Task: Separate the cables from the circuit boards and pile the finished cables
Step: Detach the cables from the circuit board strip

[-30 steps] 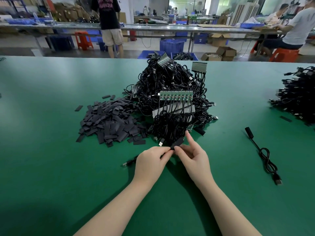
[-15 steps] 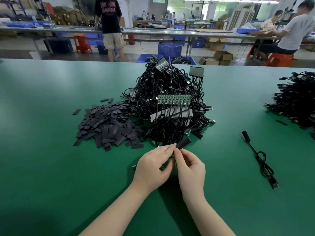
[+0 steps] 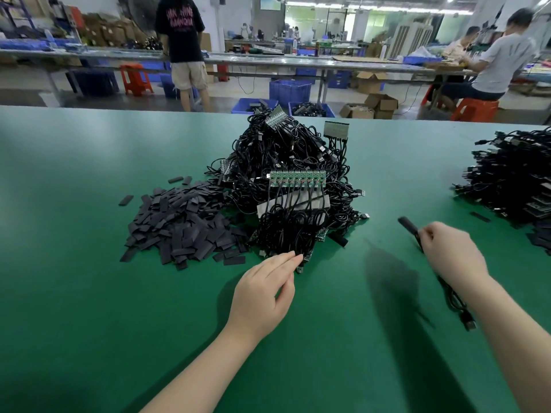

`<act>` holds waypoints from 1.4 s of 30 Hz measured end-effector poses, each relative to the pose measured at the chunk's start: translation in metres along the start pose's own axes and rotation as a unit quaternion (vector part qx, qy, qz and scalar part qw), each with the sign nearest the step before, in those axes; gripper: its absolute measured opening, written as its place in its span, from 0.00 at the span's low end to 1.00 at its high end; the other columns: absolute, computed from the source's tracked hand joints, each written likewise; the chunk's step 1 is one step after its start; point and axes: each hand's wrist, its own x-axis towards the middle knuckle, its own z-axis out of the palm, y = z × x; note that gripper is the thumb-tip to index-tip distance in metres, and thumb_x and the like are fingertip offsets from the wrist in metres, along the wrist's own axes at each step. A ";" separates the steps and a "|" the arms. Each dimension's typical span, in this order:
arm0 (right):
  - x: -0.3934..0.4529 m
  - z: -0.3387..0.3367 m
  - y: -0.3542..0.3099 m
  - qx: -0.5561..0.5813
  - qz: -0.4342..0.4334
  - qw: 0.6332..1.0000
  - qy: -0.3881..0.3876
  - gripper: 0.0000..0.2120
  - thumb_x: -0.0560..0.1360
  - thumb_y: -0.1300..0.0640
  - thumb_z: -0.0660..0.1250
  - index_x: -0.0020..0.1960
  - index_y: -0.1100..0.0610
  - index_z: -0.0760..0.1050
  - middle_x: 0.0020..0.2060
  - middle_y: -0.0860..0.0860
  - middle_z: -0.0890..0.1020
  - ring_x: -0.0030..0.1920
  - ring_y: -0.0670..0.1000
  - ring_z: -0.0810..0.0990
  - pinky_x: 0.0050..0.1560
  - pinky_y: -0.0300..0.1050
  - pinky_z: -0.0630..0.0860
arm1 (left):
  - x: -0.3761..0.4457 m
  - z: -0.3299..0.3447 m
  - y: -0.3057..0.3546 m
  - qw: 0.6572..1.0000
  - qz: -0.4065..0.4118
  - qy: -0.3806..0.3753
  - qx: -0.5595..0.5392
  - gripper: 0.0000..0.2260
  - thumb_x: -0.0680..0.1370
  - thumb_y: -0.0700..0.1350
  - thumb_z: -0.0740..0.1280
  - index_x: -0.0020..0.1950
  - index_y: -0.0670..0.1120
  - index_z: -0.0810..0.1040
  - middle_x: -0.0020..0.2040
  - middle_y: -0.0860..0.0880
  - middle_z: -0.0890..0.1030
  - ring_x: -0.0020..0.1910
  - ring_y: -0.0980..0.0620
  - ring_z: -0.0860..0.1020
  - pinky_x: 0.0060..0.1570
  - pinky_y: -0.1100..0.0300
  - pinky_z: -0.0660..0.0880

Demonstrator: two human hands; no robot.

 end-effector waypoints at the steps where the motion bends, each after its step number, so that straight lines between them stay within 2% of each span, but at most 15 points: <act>1: 0.001 0.010 0.009 -0.041 0.011 0.999 -0.028 0.13 0.84 0.56 0.56 0.51 0.62 0.76 0.40 0.58 0.78 0.39 0.60 0.78 0.42 0.52 0.79 | 0.000 0.000 0.000 1.000 -0.002 -0.001 0.000 0.17 0.79 0.46 0.58 0.64 0.48 0.80 0.62 0.53 0.80 0.63 0.57 0.77 0.63 0.61 0.71; 3: -0.001 0.028 0.023 -0.096 0.007 0.995 -0.039 0.13 0.84 0.54 0.57 0.54 0.61 0.76 0.44 0.58 0.78 0.44 0.60 0.78 0.44 0.52 0.78 | 0.000 0.000 0.001 1.000 -0.004 -0.004 0.000 0.17 0.79 0.46 0.59 0.64 0.48 0.80 0.62 0.54 0.80 0.62 0.57 0.77 0.62 0.61 0.72; 6: -0.009 0.045 0.032 -0.177 0.013 0.984 0.027 0.14 0.81 0.49 0.61 0.56 0.59 0.75 0.51 0.58 0.75 0.53 0.62 0.75 0.47 0.52 0.73 | 0.000 0.000 0.001 1.000 -0.007 -0.010 0.003 0.17 0.79 0.46 0.58 0.64 0.49 0.80 0.62 0.54 0.80 0.62 0.57 0.77 0.62 0.62 0.71; 8: -0.010 0.050 0.034 -0.204 0.052 0.977 0.037 0.15 0.81 0.46 0.60 0.56 0.58 0.73 0.54 0.60 0.75 0.56 0.62 0.73 0.50 0.53 0.69 | 0.000 0.000 0.000 1.000 -0.012 -0.014 -0.003 0.17 0.79 0.46 0.58 0.64 0.49 0.80 0.62 0.53 0.80 0.63 0.57 0.77 0.62 0.60 0.72; 11: -0.001 0.053 0.041 -0.111 0.102 0.988 0.006 0.18 0.83 0.45 0.56 0.56 0.61 0.70 0.53 0.63 0.74 0.55 0.64 0.73 0.49 0.55 0.68 | 0.001 0.000 0.000 1.000 -0.015 -0.018 -0.006 0.17 0.79 0.46 0.58 0.64 0.48 0.80 0.62 0.53 0.80 0.63 0.56 0.77 0.62 0.57 0.74; 15: 0.009 0.044 0.052 -0.082 0.094 0.992 -0.021 0.17 0.84 0.45 0.51 0.51 0.59 0.64 0.46 0.59 0.70 0.46 0.61 0.72 0.44 0.53 0.69 | 0.001 0.000 0.001 1.000 -0.017 -0.023 0.000 0.17 0.79 0.47 0.58 0.63 0.49 0.81 0.61 0.54 0.81 0.61 0.57 0.78 0.61 0.58 0.74; 18: 0.011 0.039 0.046 -0.133 0.103 0.985 0.027 0.20 0.83 0.45 0.57 0.54 0.63 0.70 0.52 0.63 0.75 0.53 0.64 0.75 0.50 0.55 0.69 | 0.002 0.000 0.002 0.999 -0.020 -0.026 0.003 0.16 0.79 0.47 0.58 0.63 0.50 0.81 0.60 0.55 0.81 0.61 0.58 0.78 0.61 0.59 0.73; 21: 0.008 0.032 0.002 -0.073 0.034 0.991 0.110 0.20 0.77 0.50 0.69 0.60 0.64 0.73 0.55 0.67 0.76 0.57 0.67 0.75 0.54 0.59 0.71 | 0.004 0.000 0.000 1.000 -0.022 -0.022 0.004 0.15 0.79 0.45 0.60 0.63 0.49 0.81 0.59 0.55 0.82 0.60 0.59 0.78 0.60 0.58 0.75; 23: 0.003 0.026 -0.043 -0.002 -0.045 0.992 0.122 0.24 0.77 0.49 0.69 0.67 0.61 0.72 0.59 0.65 0.75 0.59 0.67 0.74 0.55 0.60 0.71 | 0.005 0.001 0.000 1.000 -0.022 -0.016 0.003 0.14 0.79 0.43 0.62 0.62 0.49 0.81 0.57 0.55 0.83 0.58 0.59 0.79 0.58 0.57 0.76; 27: -0.001 0.009 -0.132 0.164 -0.148 0.972 0.079 0.25 0.80 0.41 0.62 0.72 0.52 0.71 0.63 0.58 0.74 0.65 0.61 0.70 0.63 0.57 0.68 | 0.004 0.001 0.001 1.000 -0.022 0.008 0.006 0.12 0.77 0.41 0.65 0.59 0.48 0.82 0.51 0.56 0.84 0.52 0.58 0.80 0.53 0.57 0.78; 31: 0.016 0.000 -0.178 0.120 -0.101 0.988 -0.016 0.27 0.81 0.37 0.55 0.74 0.51 0.70 0.67 0.59 0.70 0.68 0.62 0.67 0.65 0.57 0.67 | 0.003 0.000 0.001 0.999 -0.027 0.031 0.004 0.11 0.77 0.40 0.65 0.58 0.47 0.83 0.50 0.56 0.84 0.51 0.58 0.80 0.51 0.58 0.78; 36: 0.028 0.005 -0.185 0.150 -0.043 0.987 -0.032 0.23 0.79 0.40 0.62 0.68 0.51 0.76 0.63 0.58 0.76 0.66 0.62 0.71 0.66 0.58 0.71 | 0.002 0.001 -0.001 0.999 -0.026 0.035 0.000 0.11 0.77 0.41 0.65 0.58 0.47 0.82 0.50 0.55 0.84 0.50 0.57 0.80 0.50 0.56 0.78; 39: 0.024 0.008 -0.182 0.173 -0.048 0.983 -0.042 0.21 0.78 0.41 0.65 0.66 0.51 0.77 0.59 0.54 0.81 0.65 0.60 0.73 0.66 0.57 0.72 | 0.002 0.002 -0.003 0.999 -0.011 0.039 0.002 0.11 0.78 0.41 0.65 0.58 0.47 0.82 0.50 0.54 0.83 0.50 0.56 0.80 0.50 0.55 0.78; 41: 0.022 0.007 -0.178 0.242 -0.054 0.969 -0.015 0.14 0.77 0.45 0.68 0.60 0.50 0.80 0.53 0.51 0.83 0.61 0.56 0.77 0.63 0.56 0.75 | 0.005 -0.001 -0.003 0.999 0.000 0.046 0.006 0.11 0.78 0.42 0.63 0.58 0.47 0.82 0.49 0.54 0.81 0.48 0.56 0.78 0.49 0.55 0.76; 42: 0.021 0.006 -0.176 0.292 -0.057 0.955 -0.006 0.10 0.77 0.47 0.70 0.55 0.50 0.81 0.49 0.49 0.83 0.55 0.53 0.79 0.60 0.53 0.77 | 0.011 -0.004 -0.002 0.998 -0.001 0.058 0.008 0.11 0.78 0.43 0.63 0.58 0.47 0.81 0.48 0.53 0.79 0.47 0.55 0.77 0.48 0.55 0.75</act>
